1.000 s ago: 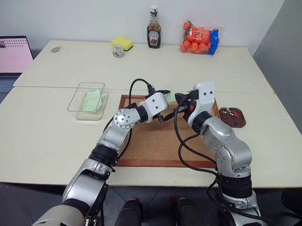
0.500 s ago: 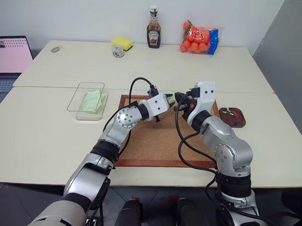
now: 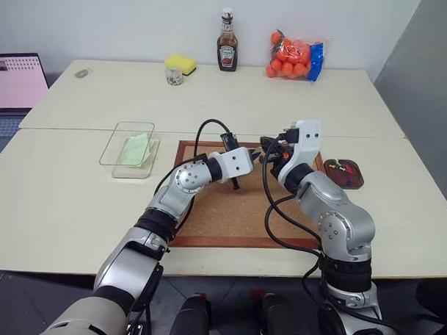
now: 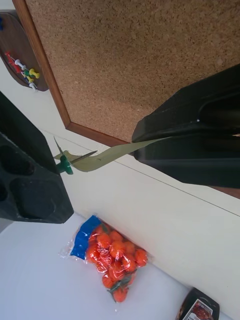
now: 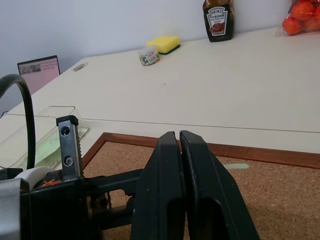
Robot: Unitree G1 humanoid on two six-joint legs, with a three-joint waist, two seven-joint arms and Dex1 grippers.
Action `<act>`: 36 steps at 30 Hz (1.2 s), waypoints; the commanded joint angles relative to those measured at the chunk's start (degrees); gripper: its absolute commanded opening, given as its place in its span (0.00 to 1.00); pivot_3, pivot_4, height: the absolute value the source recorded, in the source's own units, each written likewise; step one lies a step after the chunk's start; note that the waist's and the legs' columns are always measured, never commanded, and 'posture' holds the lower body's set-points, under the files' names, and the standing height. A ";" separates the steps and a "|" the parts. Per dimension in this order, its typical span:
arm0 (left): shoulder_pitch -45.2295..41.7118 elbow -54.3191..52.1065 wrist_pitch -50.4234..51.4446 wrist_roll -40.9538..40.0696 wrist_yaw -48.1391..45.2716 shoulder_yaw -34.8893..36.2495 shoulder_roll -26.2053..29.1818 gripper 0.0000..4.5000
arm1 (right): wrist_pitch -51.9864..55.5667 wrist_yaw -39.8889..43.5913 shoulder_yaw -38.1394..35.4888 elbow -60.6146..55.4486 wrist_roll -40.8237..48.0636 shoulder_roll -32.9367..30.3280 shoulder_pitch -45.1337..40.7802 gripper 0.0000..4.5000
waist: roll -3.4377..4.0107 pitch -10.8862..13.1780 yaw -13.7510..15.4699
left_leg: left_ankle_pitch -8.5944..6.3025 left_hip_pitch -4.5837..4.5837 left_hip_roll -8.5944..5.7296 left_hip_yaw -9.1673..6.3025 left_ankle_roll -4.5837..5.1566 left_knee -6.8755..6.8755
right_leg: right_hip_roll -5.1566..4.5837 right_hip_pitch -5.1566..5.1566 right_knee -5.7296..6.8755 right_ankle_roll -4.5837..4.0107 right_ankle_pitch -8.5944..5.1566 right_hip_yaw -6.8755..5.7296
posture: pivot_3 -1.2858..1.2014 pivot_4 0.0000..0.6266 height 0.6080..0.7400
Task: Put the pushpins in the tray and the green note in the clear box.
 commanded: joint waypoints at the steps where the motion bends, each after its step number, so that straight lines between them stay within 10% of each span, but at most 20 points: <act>1: -0.86 -0.40 -1.73 0.75 0.00 -0.51 0.61 0.00 | -0.47 -0.57 -0.73 -2.91 1.35 0.64 -1.68 0.00 | 0.00 0.00 0.00 | 0.00 0.00 0.00 0.00 0.00 0.00 | 0.00 0.00 0.00 0.00 0.00 0.00 | 0.52 0.24 1.00; 18: -0.36 0.03 -2.12 1.47 0.00 -0.41 0.99 0.00 | -0.91 -4.31 -5.68 -4.94 3.81 1.64 -3.49 0.00 | 0.00 0.00 0.00 | 0.00 0.00 0.00 0.00 0.00 0.00 | 0.00 0.00 0.00 0.00 0.00 0.00 | 0.52 0.24 1.00; 36: 6.43 -16.20 13.41 -7.93 -4.60 4.27 2.13 0.00 | -6.90 2.26 -11.82 3.07 -4.11 -22.67 11.81 0.00 | -0.03 0.05 -0.28 | 0.00 0.05 0.03 0.03 0.00 0.00 | 0.06 0.00 0.02 0.00 0.00 0.05 | 0.52 0.24 1.00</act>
